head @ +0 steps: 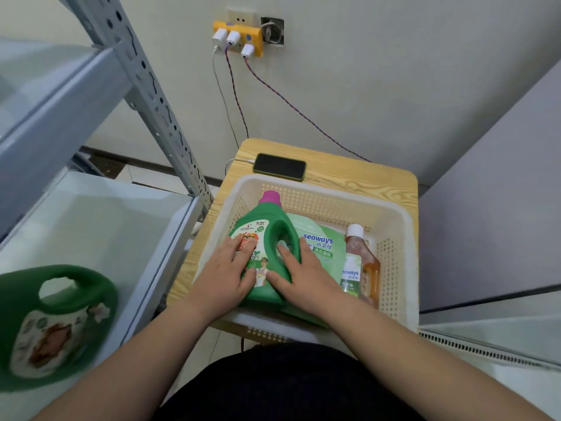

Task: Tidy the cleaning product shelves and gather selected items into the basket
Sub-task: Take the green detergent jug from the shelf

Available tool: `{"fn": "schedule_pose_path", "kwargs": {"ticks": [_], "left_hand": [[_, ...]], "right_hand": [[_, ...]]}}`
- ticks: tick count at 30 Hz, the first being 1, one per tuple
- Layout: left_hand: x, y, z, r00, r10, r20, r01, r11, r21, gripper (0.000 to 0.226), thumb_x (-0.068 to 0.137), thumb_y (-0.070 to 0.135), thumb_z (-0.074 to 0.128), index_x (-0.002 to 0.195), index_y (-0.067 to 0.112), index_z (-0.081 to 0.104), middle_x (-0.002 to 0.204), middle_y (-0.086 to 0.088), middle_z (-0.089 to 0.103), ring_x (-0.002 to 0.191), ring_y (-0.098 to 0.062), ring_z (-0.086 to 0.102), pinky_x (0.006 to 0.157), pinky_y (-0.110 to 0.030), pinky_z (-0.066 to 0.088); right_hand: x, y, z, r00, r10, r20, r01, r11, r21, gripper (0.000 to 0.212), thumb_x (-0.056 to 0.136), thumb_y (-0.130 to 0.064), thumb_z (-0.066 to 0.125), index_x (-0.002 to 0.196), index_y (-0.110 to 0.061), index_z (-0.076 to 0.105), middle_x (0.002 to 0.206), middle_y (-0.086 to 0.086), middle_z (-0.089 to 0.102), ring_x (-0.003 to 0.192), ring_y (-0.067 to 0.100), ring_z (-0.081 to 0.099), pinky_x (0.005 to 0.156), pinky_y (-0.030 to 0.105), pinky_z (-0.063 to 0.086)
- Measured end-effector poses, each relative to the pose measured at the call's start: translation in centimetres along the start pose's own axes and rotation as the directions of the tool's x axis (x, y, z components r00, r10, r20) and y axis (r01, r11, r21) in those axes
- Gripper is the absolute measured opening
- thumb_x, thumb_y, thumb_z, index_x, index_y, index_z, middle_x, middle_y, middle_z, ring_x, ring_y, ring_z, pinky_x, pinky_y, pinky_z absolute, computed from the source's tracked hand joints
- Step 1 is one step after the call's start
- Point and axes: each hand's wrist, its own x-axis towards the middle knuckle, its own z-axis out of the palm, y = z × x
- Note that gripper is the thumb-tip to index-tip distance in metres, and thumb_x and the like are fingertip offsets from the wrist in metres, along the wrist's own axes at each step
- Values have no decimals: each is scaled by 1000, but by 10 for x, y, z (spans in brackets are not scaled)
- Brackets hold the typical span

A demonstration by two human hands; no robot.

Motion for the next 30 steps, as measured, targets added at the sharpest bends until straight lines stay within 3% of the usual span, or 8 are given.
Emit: {"fn": "schedule_pose_path", "kwargs": {"ticks": [4, 7, 9, 11, 14, 22, 26, 30], "left_hand": [[-14, 24, 2, 995, -93, -37, 93, 996, -5, 60, 107, 44, 38, 162, 26, 24, 170, -6, 17, 157, -27, 15, 125, -43, 15], [-43, 52, 3, 985, -135, -108, 136, 991, -3, 62, 103, 43, 50, 160, 24, 33, 166, -5, 29, 154, -26, 23, 124, -42, 21], [-74, 72, 8, 967, -185, -178, 186, 983, -13, 60, 97, 36, 61, 152, 16, 47, 156, -8, 46, 145, -27, 39, 119, -40, 30], [-109, 92, 18, 939, -234, -250, 234, 972, -29, 52, 92, 27, 68, 140, 8, 59, 137, -11, 61, 129, -31, 54, 110, -41, 41], [-162, 111, 33, 910, -297, -289, 306, 952, -13, 47, 87, 25, 68, 130, 4, 65, 118, -13, 68, 112, -35, 62, 99, -43, 47], [-275, 118, 75, 789, -557, -259, 553, 828, -96, 49, 95, 37, 61, 140, 17, 58, 133, -3, 62, 126, -25, 54, 107, -38, 41], [-310, 107, 85, 751, -605, -266, 598, 793, -117, 51, 97, 42, 56, 144, 24, 52, 140, 2, 58, 131, -19, 48, 108, -34, 38], [-344, 88, 86, 736, -618, -276, 602, 784, -150, 50, 97, 41, 55, 145, 25, 51, 142, 2, 57, 132, -19, 47, 108, -34, 39]], "right_hand": [[-20, 15, -14, 994, -112, 19, 113, 987, -111, 78, 97, -73, 37, 163, -36, 17, 171, 8, 17, 156, 25, 21, 123, 41, 26], [-40, 24, -29, 982, -191, 11, 189, 956, -227, 66, 100, -66, 40, 156, -31, 34, 145, 10, 55, 130, 30, 55, 99, 43, 49], [-55, 26, -35, 968, -249, -9, 234, 922, -309, 51, 100, -59, 45, 140, -28, 53, 127, 8, 66, 115, 31, 63, 84, 41, 53], [-69, 24, -34, 943, -334, -5, 309, 877, -368, 41, 98, -53, 47, 126, -27, 60, 117, 5, 68, 107, 29, 65, 76, 39, 53], [-90, 15, -21, 879, -469, 82, 463, 803, -376, 38, 98, -50, 48, 125, -27, 60, 114, 3, 67, 105, 27, 64, 74, 37, 52], [-136, -20, 42, 706, -577, 411, 707, 610, -357, 37, 100, -48, 50, 128, -26, 59, 117, 0, 66, 106, 25, 63, 74, 35, 48], [-151, -41, 62, 687, -570, 450, 726, 564, -394, 41, 100, -45, 49, 135, -26, 58, 122, 1, 67, 109, 23, 63, 84, 37, 54], [-162, -69, 81, 697, -549, 461, 716, 574, -398, 40, 100, -45, 51, 134, -27, 58, 119, -2, 68, 106, 22, 63, 79, 33, 49]]}}
